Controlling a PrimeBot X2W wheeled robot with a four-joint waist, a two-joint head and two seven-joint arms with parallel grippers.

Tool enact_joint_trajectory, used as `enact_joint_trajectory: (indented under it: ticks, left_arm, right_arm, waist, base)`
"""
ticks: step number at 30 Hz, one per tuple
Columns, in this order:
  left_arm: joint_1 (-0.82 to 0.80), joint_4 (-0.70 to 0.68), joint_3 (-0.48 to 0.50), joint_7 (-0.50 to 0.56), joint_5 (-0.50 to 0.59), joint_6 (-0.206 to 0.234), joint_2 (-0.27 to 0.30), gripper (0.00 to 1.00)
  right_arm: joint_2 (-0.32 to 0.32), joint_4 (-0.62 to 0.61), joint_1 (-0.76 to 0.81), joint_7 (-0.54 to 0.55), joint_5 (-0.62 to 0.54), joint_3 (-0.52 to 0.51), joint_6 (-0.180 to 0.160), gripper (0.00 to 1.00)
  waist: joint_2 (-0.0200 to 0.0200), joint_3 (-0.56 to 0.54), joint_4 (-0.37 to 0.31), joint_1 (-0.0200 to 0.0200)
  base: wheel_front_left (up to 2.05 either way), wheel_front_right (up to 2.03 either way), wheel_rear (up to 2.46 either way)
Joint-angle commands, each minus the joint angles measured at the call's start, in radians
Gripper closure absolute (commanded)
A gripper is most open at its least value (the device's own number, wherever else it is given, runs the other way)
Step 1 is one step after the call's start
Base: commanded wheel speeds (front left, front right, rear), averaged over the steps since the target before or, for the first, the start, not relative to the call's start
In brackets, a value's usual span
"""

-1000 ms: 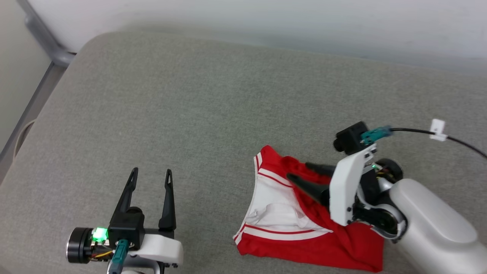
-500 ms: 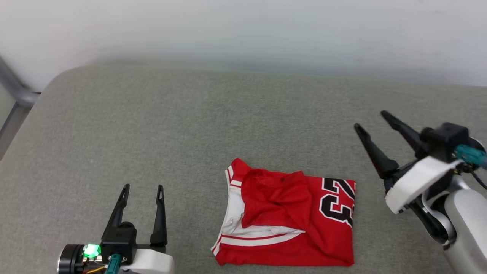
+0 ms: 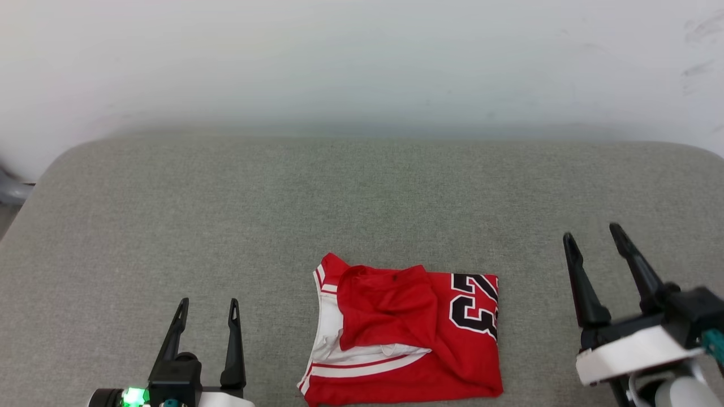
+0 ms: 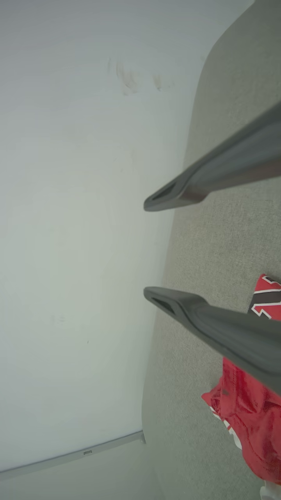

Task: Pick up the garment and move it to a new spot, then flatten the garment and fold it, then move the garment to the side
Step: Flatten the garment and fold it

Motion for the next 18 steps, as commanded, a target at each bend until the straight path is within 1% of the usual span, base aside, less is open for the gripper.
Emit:
enact_joint_trajectory:
  ticks: [1,4,8,14,18]
  left_arm:
    - [0.014,-0.001,-0.003,-0.002,0.000,0.003,0.000,0.00]
    - [0.016,0.001,-0.005,-0.002,0.000,0.004,-0.001,0.00]
    - [0.025,-0.005,-0.006,-0.002,0.002,0.004,0.000,0.00]
    - [0.031,-0.018,-0.013,-0.002,0.003,-0.002,0.005,0.00]
    - [0.032,-0.023,-0.016,-0.002,0.004,-0.009,0.010,0.00]
  right_arm:
    - [0.025,-0.019,0.037,-0.008,-0.012,-0.016,-0.001,0.00]
    - [0.065,-0.051,0.093,-0.013,-0.040,-0.048,-0.001,0.00]
    - [0.101,-0.084,0.157,-0.019,-0.067,-0.069,-0.001,0.00]
    - [0.131,-0.110,0.228,-0.025,-0.086,-0.095,-0.001,0.00]
    - [0.140,-0.113,0.255,-0.025,-0.097,-0.103,-0.001,0.00]
  waist:
    - [-0.0001,-0.007,-0.003,0.0001]
    - [-0.0001,-0.014,-0.007,0.0001]
    - [-0.0001,-0.019,-0.014,0.0001]
    - [-0.0001,-0.023,-0.018,0.0001]
    - [-0.0001,-0.022,-0.020,0.0001]
  base:
    - [0.00,0.00,0.00]
    - [0.00,0.00,0.00]
    - [0.00,0.00,0.00]
    - [0.00,0.00,0.00]
    - [0.00,0.00,0.00]
